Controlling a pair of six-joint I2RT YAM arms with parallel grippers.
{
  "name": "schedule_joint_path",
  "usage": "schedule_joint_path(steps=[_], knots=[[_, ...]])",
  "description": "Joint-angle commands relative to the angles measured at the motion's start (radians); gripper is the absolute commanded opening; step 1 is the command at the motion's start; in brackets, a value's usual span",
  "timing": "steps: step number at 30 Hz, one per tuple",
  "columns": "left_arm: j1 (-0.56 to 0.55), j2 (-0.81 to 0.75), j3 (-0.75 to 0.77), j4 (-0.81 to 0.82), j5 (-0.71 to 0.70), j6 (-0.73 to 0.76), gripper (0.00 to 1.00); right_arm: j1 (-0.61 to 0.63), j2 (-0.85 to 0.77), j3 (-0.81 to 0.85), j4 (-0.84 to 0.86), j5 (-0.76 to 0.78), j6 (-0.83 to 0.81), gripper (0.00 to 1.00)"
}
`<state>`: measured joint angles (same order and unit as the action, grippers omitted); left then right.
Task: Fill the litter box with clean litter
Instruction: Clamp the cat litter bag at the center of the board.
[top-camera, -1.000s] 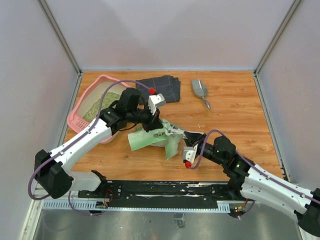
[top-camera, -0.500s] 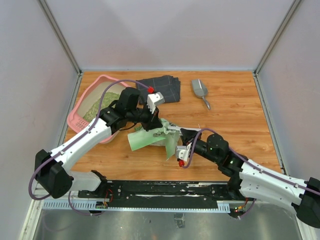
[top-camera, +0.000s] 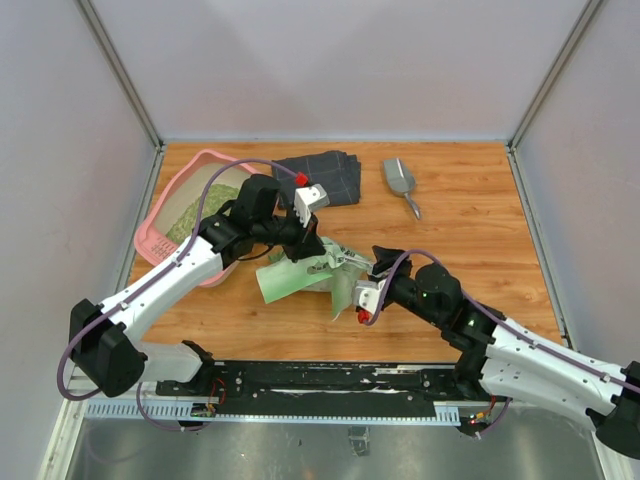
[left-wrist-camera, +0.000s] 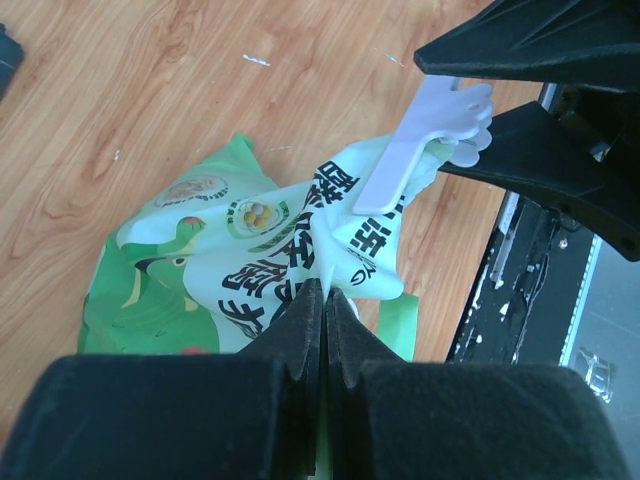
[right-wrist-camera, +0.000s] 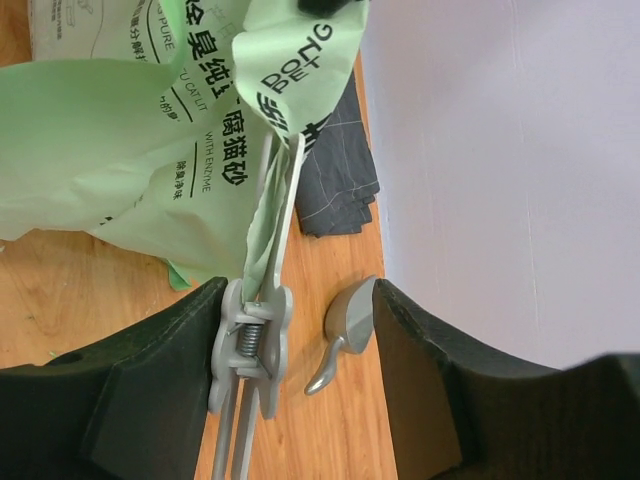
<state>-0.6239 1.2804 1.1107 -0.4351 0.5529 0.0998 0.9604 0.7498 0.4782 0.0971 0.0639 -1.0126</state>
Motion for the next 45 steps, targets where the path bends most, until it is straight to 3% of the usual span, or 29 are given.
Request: schedule_joint_path(steps=[1,6,16,22,30,35,45], knots=[[0.009,-0.024,0.033,0.101,0.041,-0.014,0.00,0.014,-0.029,0.055,-0.084,0.003,0.082,0.61],[0.009,-0.030,0.018,0.131,0.048,-0.042,0.00,0.014,-0.007,0.148,-0.187,-0.054,0.135,0.61],[0.009,-0.041,0.008,0.150,0.046,-0.069,0.00,0.028,0.120,0.210,-0.157,-0.115,0.183,0.57],[0.013,-0.040,0.008,0.150,0.041,-0.066,0.00,0.029,0.054,0.199,-0.242,-0.083,0.305,0.58],[0.024,-0.037,0.021,0.145,0.039,-0.075,0.00,0.043,-0.067,0.088,-0.273,-0.033,0.334,0.61],[0.037,-0.019,0.034,0.148,0.051,-0.103,0.00,0.109,-0.120,0.027,-0.209,0.034,0.292,0.63],[0.061,-0.007,0.031,0.176,0.091,-0.173,0.00,0.119,-0.055,-0.185,0.247,0.162,-0.019,0.68]])
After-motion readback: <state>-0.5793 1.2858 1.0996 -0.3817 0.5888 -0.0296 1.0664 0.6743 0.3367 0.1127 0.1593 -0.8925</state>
